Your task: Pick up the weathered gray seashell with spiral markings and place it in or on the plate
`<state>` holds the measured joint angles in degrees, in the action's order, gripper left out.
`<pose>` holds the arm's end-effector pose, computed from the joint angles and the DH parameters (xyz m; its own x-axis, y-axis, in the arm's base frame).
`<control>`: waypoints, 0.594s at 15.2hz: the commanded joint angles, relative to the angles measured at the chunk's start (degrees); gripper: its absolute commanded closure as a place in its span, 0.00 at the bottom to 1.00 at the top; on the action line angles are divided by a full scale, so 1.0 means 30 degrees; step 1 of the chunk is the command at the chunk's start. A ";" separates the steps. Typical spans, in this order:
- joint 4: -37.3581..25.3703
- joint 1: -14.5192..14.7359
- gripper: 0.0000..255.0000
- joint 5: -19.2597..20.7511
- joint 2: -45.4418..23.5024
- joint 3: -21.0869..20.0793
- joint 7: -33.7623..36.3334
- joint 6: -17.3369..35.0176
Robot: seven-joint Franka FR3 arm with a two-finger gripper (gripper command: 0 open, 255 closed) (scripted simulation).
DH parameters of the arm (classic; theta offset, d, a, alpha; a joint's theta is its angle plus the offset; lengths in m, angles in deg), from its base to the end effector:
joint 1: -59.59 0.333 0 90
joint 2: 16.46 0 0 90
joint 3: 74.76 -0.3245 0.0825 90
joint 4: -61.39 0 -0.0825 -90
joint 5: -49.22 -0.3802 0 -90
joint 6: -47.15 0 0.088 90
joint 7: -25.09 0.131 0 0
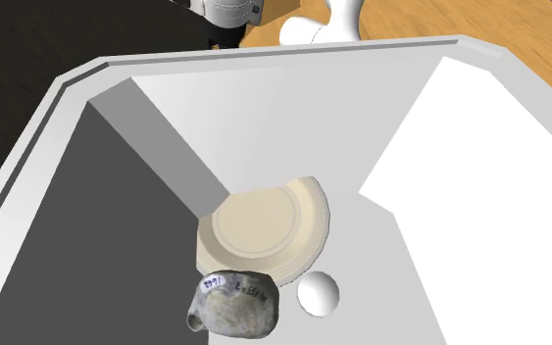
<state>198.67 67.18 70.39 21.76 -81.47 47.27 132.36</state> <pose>0.3090 0.0336 0.5236 0.9837 -0.1703 -0.0573 -0.1224 -0.8687 0.4801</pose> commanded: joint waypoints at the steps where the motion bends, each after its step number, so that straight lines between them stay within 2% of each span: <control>1: -0.0033 0.0100 0.00 -0.0392 -0.0182 -0.0219 0.0577 0.0364; 4: -0.0215 0.0757 0.00 -0.1315 -0.0894 -0.0591 0.2501 0.1511; 7: -0.0575 0.2115 0.00 -0.1763 -0.1812 -0.0362 0.4659 0.2642; 8: -0.0809 0.1510 0.00 0.1287 -0.1458 -0.0267 0.3821 -0.2739; 9: -0.0810 0.1547 0.00 0.1297 -0.1461 -0.0239 0.3835 -0.2747</control>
<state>196.23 71.73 74.44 17.45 -82.19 58.84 123.98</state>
